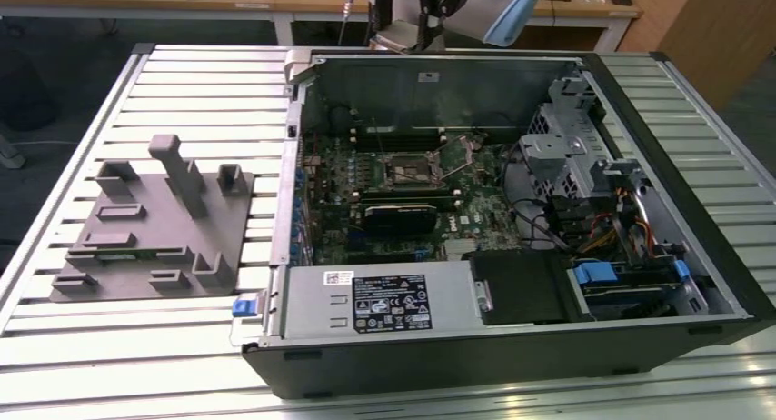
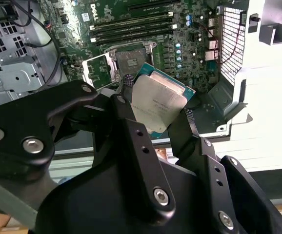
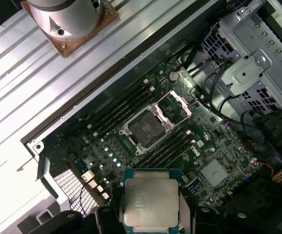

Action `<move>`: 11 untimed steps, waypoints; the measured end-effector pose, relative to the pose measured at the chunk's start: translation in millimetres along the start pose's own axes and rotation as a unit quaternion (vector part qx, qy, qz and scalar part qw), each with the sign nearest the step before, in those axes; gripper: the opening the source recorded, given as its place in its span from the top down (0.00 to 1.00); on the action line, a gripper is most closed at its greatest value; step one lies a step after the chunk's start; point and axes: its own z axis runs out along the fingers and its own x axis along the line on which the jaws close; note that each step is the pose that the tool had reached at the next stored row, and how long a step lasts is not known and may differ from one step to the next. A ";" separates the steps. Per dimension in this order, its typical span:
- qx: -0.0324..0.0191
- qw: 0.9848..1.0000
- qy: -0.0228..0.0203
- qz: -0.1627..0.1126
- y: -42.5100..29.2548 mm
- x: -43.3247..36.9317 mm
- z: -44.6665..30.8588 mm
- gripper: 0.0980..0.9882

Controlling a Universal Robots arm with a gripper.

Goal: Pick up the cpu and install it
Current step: 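Place the cpu into insertion slot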

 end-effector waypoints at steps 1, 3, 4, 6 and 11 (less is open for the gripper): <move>0.000 1.000 0.000 0.003 0.0 0.0 0.1 0.51; 0.000 1.000 0.000 0.008 0.0 0.0 0.1 0.51; 0.000 1.000 0.000 0.011 0.0 0.0 0.2 0.51; 0.000 1.000 -0.001 0.018 0.0 0.0 0.3 0.51; 0.000 0.999 -0.002 0.041 0.0 0.0 0.6 0.51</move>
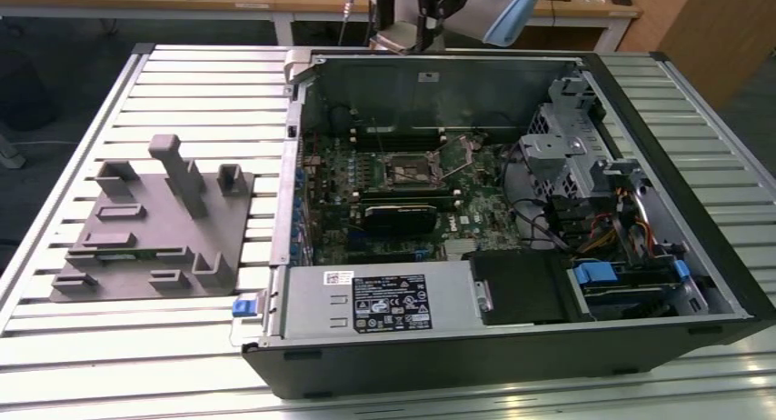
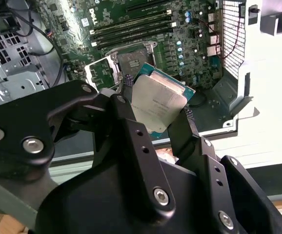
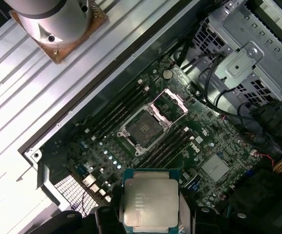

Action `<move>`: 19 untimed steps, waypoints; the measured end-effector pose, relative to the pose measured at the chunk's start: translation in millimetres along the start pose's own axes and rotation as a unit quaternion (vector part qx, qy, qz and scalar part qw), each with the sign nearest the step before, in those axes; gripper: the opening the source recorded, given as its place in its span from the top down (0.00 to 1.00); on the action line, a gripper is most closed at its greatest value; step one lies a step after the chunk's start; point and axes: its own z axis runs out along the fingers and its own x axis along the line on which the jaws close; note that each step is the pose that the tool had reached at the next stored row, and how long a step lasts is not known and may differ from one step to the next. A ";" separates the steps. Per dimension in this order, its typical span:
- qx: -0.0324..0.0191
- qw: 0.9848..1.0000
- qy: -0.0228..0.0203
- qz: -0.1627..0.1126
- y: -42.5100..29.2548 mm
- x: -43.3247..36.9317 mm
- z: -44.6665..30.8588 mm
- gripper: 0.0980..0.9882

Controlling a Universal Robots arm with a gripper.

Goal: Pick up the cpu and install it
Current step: 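Place the cpu into insertion slot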

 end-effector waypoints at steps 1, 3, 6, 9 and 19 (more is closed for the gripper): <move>0.000 1.000 0.000 0.007 0.0 0.0 0.1 0.51; 0.000 1.000 -0.001 0.024 0.0 0.0 0.2 0.51; 0.001 0.999 -0.003 0.048 0.0 0.0 0.7 0.51; 0.001 0.997 -0.004 0.075 -0.1 0.0 1.3 0.51; 0.000 0.986 -0.008 0.165 -0.1 0.0 2.4 0.51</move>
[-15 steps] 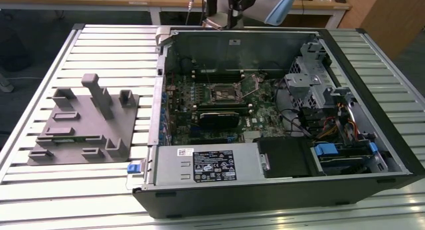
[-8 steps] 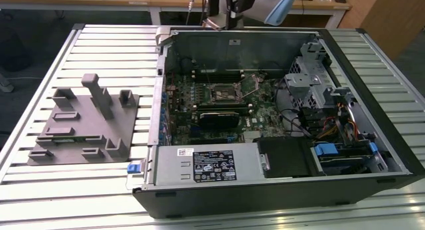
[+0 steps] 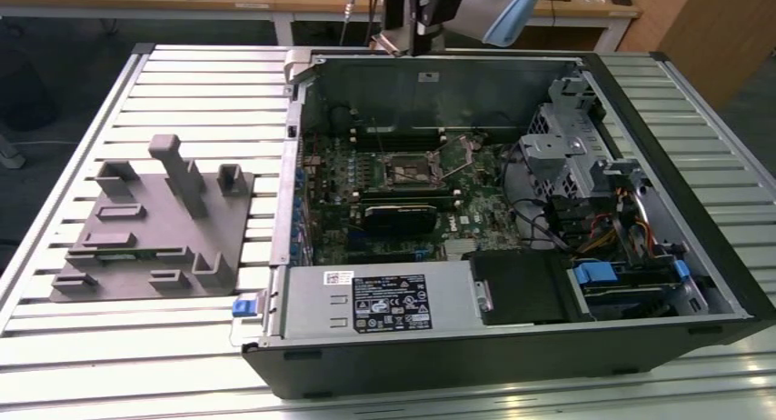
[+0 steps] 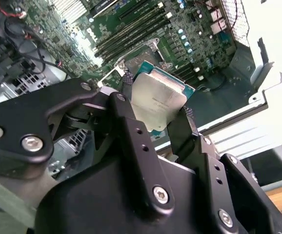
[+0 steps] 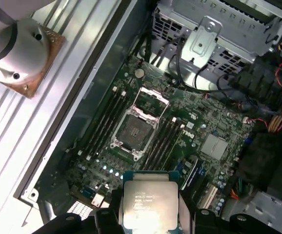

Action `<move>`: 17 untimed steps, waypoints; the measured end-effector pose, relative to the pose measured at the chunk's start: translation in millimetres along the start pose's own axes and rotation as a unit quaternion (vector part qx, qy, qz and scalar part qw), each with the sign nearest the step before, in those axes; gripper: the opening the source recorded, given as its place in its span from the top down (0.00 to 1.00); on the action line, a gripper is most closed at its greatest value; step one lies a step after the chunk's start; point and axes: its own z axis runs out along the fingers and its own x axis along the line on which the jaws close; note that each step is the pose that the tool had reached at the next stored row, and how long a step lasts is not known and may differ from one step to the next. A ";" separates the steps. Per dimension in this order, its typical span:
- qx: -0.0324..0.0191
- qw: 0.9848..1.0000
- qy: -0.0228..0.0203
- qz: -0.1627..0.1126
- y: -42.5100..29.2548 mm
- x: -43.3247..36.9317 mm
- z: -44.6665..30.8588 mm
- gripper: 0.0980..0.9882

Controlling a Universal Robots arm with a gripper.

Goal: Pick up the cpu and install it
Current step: 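Place the cpu into insertion slot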

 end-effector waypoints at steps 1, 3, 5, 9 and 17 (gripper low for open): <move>0.000 1.000 0.000 0.008 0.0 0.0 0.1 0.51; 0.000 1.000 -0.001 0.025 0.0 0.0 0.3 0.51; 0.000 0.999 -0.002 0.039 0.0 0.0 0.5 0.51; 0.000 0.998 -0.003 0.064 0.0 0.0 0.9 0.51; -0.001 0.994 -0.004 0.111 -0.1 0.0 1.5 0.51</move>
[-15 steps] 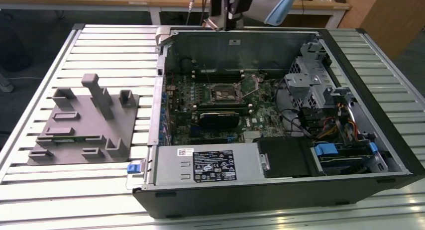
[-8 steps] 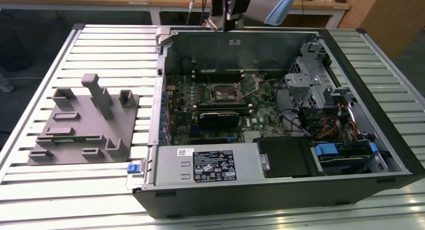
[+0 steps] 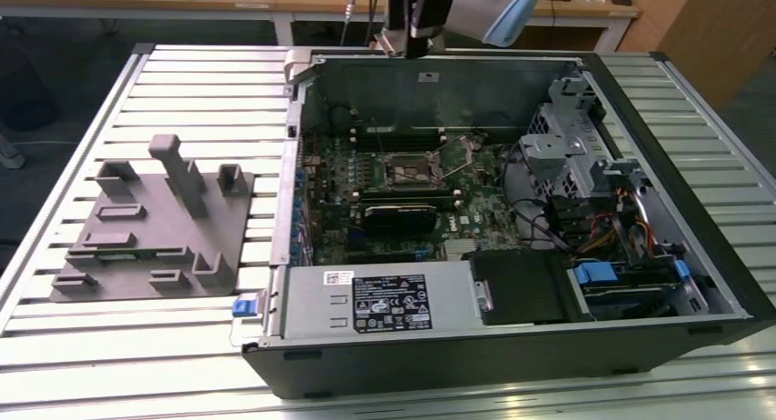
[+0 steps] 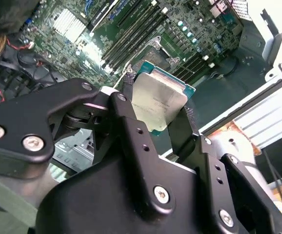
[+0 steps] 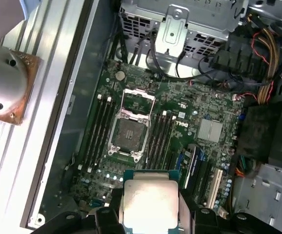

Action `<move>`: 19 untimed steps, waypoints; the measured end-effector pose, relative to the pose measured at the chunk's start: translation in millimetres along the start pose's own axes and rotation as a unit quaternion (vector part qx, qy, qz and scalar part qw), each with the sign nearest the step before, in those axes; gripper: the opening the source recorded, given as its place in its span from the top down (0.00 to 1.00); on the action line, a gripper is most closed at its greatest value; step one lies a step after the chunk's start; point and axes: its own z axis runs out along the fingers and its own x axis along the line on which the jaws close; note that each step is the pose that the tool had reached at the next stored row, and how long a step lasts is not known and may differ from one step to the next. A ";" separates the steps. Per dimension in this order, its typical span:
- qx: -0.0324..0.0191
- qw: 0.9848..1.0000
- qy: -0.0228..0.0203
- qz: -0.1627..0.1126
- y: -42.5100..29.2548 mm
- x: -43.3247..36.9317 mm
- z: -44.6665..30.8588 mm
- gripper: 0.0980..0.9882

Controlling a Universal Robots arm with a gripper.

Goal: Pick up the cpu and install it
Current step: 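Place the cpu into insertion slot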

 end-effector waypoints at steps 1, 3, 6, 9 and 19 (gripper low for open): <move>0.000 1.000 0.000 0.005 0.0 0.0 0.1 0.51; 0.000 1.000 -0.001 0.016 0.0 0.0 0.2 0.51; 0.000 0.999 -0.001 0.032 0.0 0.0 0.5 0.51; 0.000 0.999 -0.002 0.047 0.0 0.0 0.7 0.51; 0.000 0.996 -0.004 0.093 0.0 0.0 1.4 0.51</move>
